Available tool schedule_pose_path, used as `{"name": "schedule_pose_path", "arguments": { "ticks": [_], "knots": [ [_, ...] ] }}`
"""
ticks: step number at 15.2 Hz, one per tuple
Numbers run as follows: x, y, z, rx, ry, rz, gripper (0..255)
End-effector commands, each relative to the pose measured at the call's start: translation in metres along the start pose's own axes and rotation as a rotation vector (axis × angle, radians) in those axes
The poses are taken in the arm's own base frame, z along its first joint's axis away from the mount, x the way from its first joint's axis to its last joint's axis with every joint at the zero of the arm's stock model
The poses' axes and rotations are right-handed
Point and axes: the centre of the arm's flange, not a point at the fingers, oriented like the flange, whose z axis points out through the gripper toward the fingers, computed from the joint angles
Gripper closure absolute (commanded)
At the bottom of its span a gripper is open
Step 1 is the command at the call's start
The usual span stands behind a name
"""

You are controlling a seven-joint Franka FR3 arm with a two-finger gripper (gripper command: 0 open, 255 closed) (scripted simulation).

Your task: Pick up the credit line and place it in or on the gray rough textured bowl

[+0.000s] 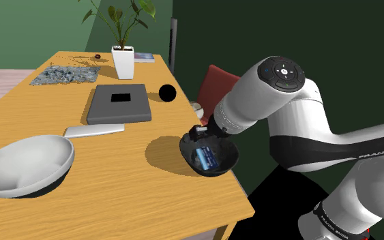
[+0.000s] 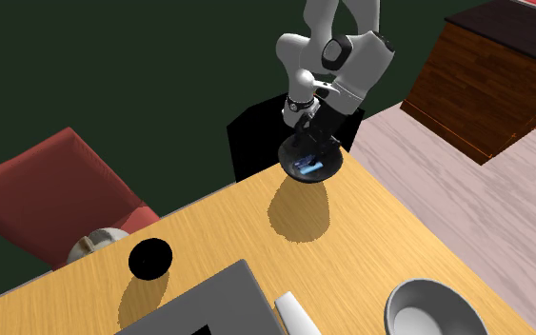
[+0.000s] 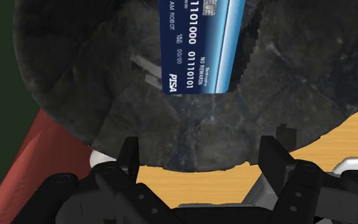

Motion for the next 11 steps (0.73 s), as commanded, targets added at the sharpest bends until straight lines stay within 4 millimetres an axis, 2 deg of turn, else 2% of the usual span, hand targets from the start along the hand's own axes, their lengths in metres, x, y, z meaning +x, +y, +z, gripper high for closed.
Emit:
{"name": "schedule_pose_path", "arguments": {
  "ticks": [1, 4, 8, 11],
  "knots": [
    [0.0, 0.0, 0.0, 0.0, 0.0, 0.0, 0],
    [0.0, 0.0, 0.0, 0.0, 0.0, 0.0, 0],
    [0.0, 0.0, -0.05, 0.0, 0.0, 0.0, 0],
    [0.0, 0.0, -0.05, 0.0, 0.0, 0.0, 0]
  ]
}}
